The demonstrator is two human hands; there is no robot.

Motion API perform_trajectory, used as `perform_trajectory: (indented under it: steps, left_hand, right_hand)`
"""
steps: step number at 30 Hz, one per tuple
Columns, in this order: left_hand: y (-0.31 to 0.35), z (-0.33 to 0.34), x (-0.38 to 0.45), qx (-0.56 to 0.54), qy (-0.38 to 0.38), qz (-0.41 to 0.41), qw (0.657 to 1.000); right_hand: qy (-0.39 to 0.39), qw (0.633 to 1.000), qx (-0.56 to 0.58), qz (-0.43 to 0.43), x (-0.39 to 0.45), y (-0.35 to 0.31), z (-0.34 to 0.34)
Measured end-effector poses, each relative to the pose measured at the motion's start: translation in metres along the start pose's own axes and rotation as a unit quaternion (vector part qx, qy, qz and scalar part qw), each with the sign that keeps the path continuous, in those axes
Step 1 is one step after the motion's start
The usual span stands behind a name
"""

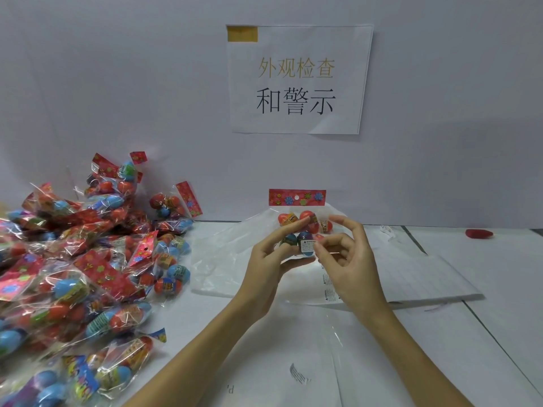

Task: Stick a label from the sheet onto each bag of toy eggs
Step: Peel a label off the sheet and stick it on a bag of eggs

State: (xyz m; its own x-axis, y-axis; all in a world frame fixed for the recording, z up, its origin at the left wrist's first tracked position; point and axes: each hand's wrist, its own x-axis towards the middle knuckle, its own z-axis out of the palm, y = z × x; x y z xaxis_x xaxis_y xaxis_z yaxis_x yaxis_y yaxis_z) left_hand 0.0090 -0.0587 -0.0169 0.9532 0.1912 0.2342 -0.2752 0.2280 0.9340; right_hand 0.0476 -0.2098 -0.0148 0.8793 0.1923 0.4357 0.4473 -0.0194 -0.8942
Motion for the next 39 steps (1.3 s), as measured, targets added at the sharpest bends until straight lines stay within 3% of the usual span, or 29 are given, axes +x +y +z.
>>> perform_trajectory:
  steps: [11,14,17,22,29,34,39]
  left_hand:
    - [0.004,0.005,-0.004,0.049,0.040,0.041,0.997]
    - [0.005,0.002,-0.003,0.038,0.045,0.048,0.997]
    - [0.008,0.000,-0.001,0.020,0.015,0.048,0.999]
    - [0.005,0.000,0.001,-0.025,0.000,0.030,0.999]
    - [0.004,-0.003,0.004,0.041,0.033,-0.019,0.998]
    - [0.015,-0.017,0.008,-0.067,0.117,-0.101,0.986]
    - [0.016,-0.018,0.009,-0.137,0.204,-0.125,0.961]
  right_hand:
    - [0.015,0.999,-0.048,0.016,-0.002,0.000,0.004]
    - [0.040,0.993,-0.073,0.082,0.000,-0.003,0.002]
    - [-0.016,0.990,-0.037,0.137,0.003,-0.005,-0.002]
    - [-0.093,0.986,0.054,0.130,-0.001,-0.004,0.001]
    - [-0.089,0.989,0.032,0.111,0.001,0.000,-0.003]
    - [-0.168,0.974,0.015,0.150,0.006,0.002,-0.019]
    - [-0.174,0.979,-0.061,0.088,-0.001,0.005,-0.004]
